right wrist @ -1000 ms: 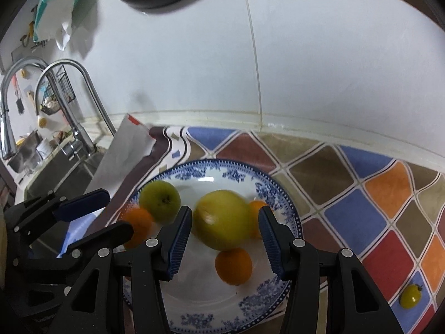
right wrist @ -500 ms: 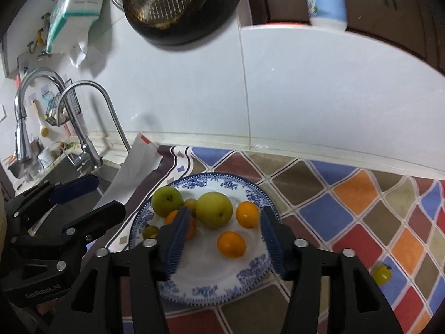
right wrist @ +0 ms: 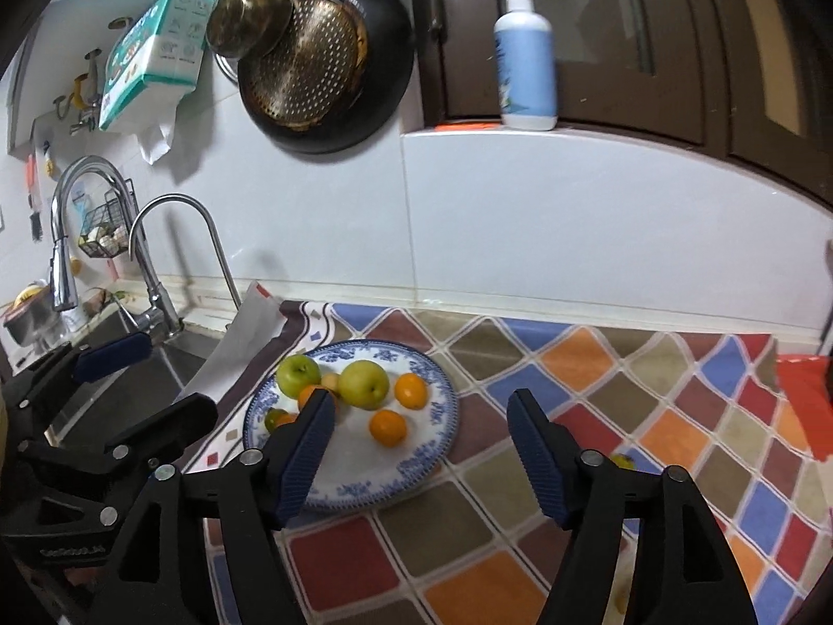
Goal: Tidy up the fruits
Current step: 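Move both tools toward the last two loose fruits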
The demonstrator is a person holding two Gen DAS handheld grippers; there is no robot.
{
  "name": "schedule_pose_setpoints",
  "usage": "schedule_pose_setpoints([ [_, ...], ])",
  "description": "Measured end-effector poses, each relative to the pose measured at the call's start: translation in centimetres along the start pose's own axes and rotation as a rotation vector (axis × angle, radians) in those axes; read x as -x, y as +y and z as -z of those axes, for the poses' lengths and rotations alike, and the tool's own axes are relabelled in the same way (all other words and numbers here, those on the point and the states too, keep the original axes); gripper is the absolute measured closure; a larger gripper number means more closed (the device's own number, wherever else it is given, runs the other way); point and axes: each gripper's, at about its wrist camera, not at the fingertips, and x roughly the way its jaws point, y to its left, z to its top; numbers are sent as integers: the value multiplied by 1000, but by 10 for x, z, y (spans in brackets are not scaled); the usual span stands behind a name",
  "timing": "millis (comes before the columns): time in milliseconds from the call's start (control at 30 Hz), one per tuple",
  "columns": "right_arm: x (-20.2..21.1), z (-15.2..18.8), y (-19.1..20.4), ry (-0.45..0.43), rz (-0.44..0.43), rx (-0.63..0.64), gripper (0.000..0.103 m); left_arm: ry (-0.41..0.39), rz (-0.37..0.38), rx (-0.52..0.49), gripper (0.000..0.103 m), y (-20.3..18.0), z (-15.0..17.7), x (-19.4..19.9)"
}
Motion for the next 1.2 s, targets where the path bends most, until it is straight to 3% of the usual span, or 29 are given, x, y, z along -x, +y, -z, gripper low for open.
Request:
schedule_pose_setpoints([
  [233,30,16,-21,0,47,-32,29,-27,-20,9,2,-25,6,18],
  [667,62,49,-71,45,126,-71,29,29,16,-22,0,-85,21,16],
  [1200,32,93,-124,217,118,-99,33,166,16,-80,0,-136,46,-21],
])
